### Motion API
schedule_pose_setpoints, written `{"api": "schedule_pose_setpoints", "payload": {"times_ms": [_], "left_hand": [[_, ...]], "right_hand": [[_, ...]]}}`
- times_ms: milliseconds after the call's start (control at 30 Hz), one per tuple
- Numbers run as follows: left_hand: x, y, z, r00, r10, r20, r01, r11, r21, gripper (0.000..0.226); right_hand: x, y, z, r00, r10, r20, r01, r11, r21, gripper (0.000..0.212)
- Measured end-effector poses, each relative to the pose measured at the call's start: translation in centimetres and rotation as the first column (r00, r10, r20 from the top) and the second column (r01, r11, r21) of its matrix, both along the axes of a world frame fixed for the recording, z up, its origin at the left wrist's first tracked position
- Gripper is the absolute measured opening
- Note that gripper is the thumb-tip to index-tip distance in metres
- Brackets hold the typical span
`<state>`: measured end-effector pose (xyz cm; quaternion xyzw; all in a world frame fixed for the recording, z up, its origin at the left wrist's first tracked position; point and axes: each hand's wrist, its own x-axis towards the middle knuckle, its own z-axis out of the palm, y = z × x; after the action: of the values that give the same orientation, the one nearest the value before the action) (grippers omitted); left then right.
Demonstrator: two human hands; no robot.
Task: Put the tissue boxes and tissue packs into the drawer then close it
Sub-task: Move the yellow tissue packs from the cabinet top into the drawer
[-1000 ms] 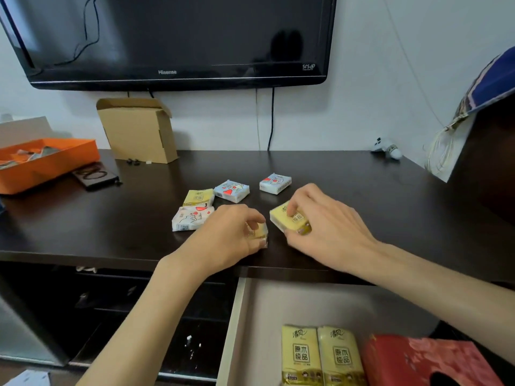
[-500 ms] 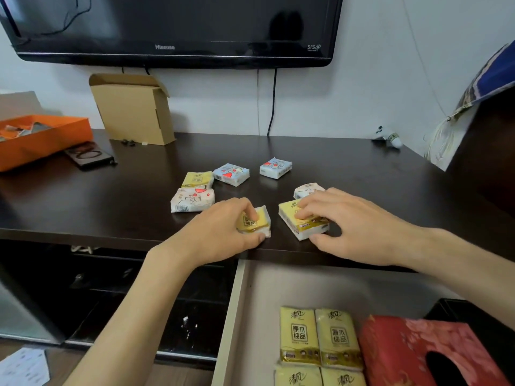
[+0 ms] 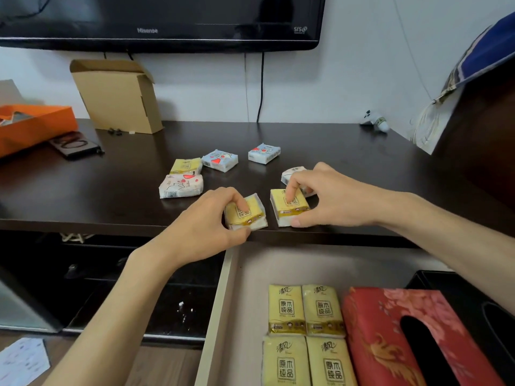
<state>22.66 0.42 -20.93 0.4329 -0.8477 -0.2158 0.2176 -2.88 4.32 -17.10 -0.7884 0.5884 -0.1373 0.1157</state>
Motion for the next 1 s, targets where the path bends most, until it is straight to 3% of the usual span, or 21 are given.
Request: {"api": "schedule_pose_setpoints", "payload": {"times_ms": [267, 400, 500, 667, 1000], "left_hand": [[-0.3, 2.6, 0.9, 0.980, -0.143, -0.135, 0.144, 0.990, -0.005, 0.040], [-1.1, 4.9, 1.2, 0.941, -0.301, -0.154, 0.313, 0.948, 0.062, 0.042], [-2.0, 5.9, 0.2, 0.936, -0.347, -0.058, 0.350, 0.934, 0.073, 0.043], [-3.0, 6.2, -2.5, 0.896, -0.358, 0.262, 0.368, 0.930, 0.014, 0.044], [-3.4, 7.0, -4.9, 0.860, -0.342, 0.378, 0.355, 0.934, 0.037, 0.037]], "right_hand": [[-1.0, 6.5, -1.6, 0.983, -0.045, 0.180, 0.080, 0.979, -0.189, 0.048], [-1.9, 10.9, -2.8, 0.980, -0.055, 0.194, 0.085, 0.985, -0.152, 0.054], [-1.7, 12.1, -3.8, 0.988, -0.099, 0.123, 0.107, 0.992, -0.062, 0.055], [-0.6, 11.5, -5.4, 0.992, -0.125, 0.002, 0.125, 0.992, 0.025, 0.049], [0.5, 10.7, -6.5, 0.976, -0.178, -0.122, 0.199, 0.960, 0.198, 0.046]]}}
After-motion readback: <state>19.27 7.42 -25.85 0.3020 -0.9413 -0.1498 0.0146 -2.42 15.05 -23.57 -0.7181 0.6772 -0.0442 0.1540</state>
